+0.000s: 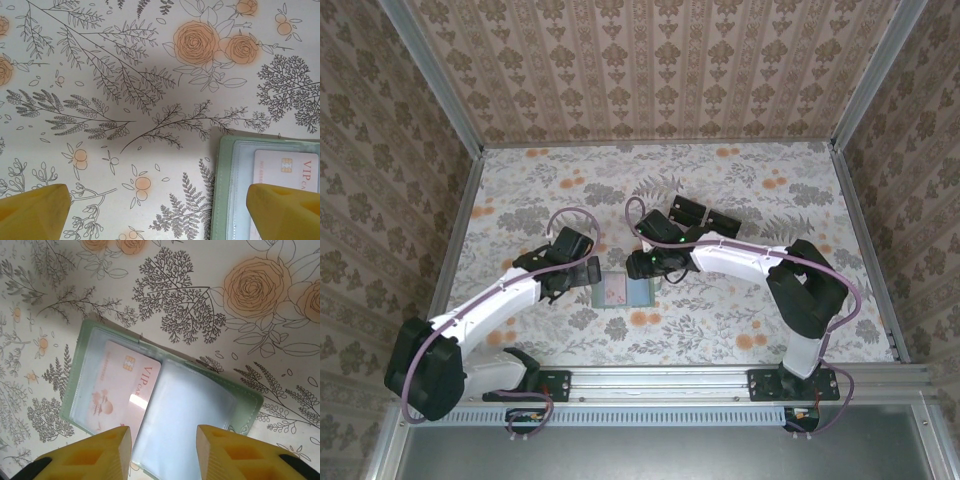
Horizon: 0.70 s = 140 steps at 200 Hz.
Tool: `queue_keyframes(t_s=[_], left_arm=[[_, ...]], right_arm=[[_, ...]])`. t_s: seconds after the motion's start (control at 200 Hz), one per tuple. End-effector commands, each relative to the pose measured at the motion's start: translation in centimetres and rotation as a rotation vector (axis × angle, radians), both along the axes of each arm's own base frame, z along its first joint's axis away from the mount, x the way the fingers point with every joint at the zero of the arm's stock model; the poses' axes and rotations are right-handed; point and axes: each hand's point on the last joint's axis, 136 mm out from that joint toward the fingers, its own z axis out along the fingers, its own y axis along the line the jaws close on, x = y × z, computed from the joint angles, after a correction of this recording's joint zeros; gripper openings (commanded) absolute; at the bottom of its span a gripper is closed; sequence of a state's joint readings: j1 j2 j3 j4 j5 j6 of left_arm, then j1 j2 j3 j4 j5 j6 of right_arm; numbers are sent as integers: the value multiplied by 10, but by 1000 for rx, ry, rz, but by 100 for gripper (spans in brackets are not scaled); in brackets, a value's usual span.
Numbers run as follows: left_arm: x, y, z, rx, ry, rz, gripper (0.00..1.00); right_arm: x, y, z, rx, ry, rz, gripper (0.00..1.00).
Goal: Put the credit cards into the card holder
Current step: Insert the credit card into the card slot.
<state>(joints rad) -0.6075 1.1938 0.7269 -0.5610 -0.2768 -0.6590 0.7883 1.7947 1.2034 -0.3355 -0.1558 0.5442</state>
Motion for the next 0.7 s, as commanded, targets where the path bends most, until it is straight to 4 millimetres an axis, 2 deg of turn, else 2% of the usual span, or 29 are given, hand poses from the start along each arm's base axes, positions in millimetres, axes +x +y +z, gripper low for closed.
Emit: queue_keyframes(t_s=[0.0, 0.18, 0.33, 0.55, 0.695], left_arm=[[-3, 1, -3, -9, 9, 15, 100], [-5, 1, -12, -4, 27, 18, 100], [-8, 4, -25, 24, 61, 25, 100], [-17, 34, -39, 182, 118, 124, 100], [-19, 40, -46, 213, 131, 137, 100]], right_arm=[[-7, -12, -10, -58, 5, 1, 40], [-13, -19, -14, -42, 17, -30, 42], [-20, -11, -13, -4, 31, -30, 39], [-26, 13, -17, 44, 64, -10, 14], [-25, 27, -24, 74, 84, -24, 6]])
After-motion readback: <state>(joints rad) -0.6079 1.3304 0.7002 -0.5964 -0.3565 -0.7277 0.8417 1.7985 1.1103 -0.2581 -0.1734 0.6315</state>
